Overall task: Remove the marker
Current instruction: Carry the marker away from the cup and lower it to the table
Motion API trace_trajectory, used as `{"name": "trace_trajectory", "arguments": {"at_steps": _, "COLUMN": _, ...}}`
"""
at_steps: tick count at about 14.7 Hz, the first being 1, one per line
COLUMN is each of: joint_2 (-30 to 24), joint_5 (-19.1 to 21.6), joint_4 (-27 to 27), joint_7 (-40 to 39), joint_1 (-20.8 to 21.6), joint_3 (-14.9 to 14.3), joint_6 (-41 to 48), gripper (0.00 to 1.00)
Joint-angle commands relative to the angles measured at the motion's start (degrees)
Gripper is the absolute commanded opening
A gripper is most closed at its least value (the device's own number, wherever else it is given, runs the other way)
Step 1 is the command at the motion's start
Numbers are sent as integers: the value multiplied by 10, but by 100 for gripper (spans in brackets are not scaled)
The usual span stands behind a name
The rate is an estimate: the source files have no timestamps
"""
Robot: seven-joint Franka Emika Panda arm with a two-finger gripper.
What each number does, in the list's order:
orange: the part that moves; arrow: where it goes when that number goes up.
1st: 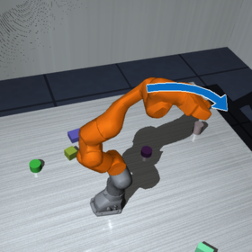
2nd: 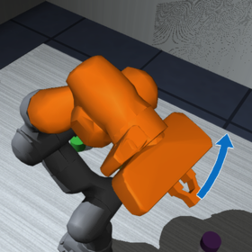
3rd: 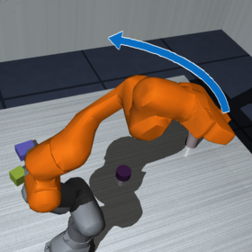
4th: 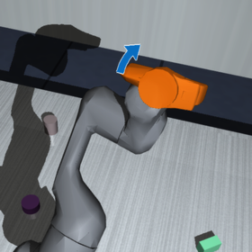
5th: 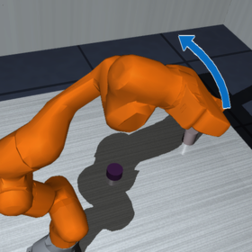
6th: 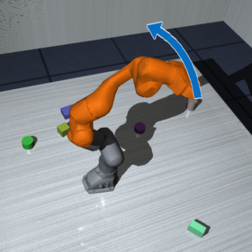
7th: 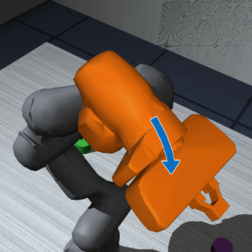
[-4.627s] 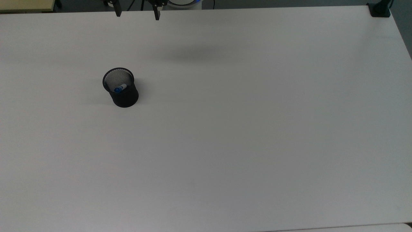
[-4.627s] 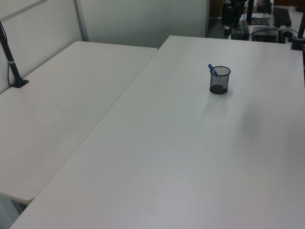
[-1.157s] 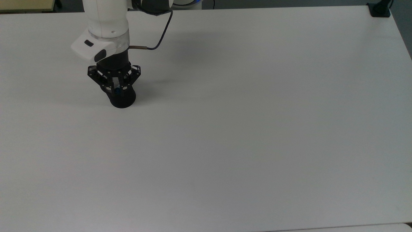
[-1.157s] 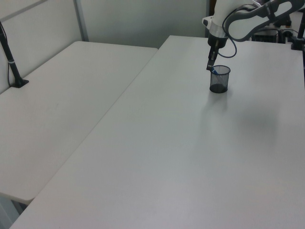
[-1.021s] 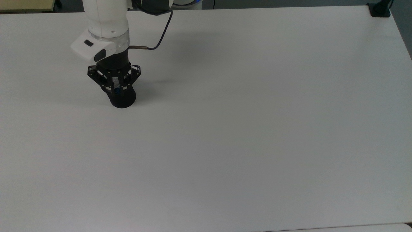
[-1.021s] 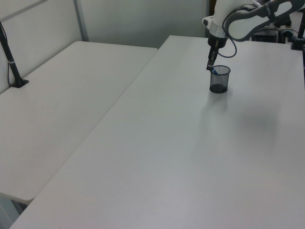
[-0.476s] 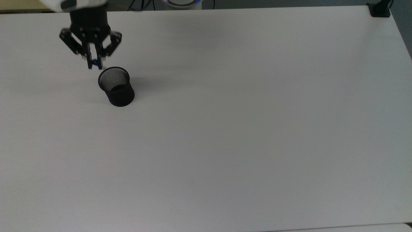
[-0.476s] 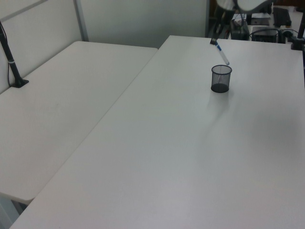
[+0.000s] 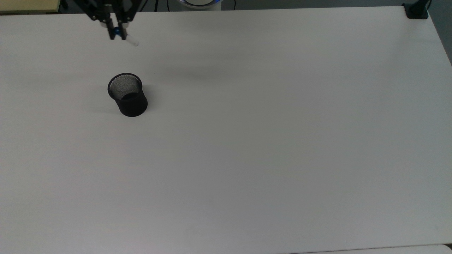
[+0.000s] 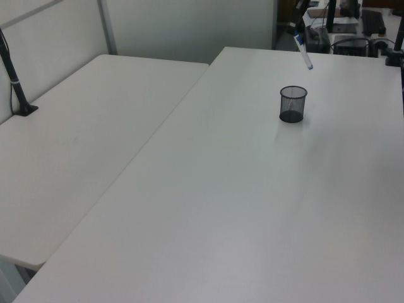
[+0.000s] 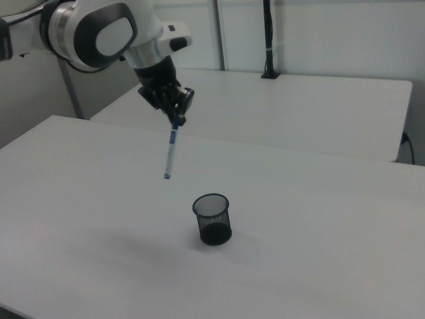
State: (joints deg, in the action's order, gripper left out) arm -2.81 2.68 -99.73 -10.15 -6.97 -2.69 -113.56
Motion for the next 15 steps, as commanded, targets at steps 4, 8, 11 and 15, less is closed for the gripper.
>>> {"name": "trace_trajectory", "arguments": {"at_steps": 4, "joint_2": 48, "joint_5": 19, "joint_4": -10, "joint_7": 59, "joint_1": 23, "joint_3": 44, "joint_6": 99, "gripper": 0}}
{"name": "trace_trajectory", "arguments": {"at_steps": 8, "joint_2": 117, "joint_5": 21, "joint_4": -10, "joint_7": 85, "joint_1": 57, "joint_3": 57, "joint_6": 83, "gripper": 0}}
{"name": "trace_trajectory", "arguments": {"at_steps": 11, "joint_2": 157, "joint_5": 15, "joint_4": -8, "joint_7": 130, "joint_1": 77, "joint_3": 59, "joint_6": 20, "gripper": 0}}
{"name": "trace_trajectory", "arguments": {"at_steps": 15, "joint_2": 224, "joint_5": -40, "joint_4": -4, "joint_7": 184, "joint_1": 113, "joint_3": 59, "joint_6": -45, "gripper": 0}}
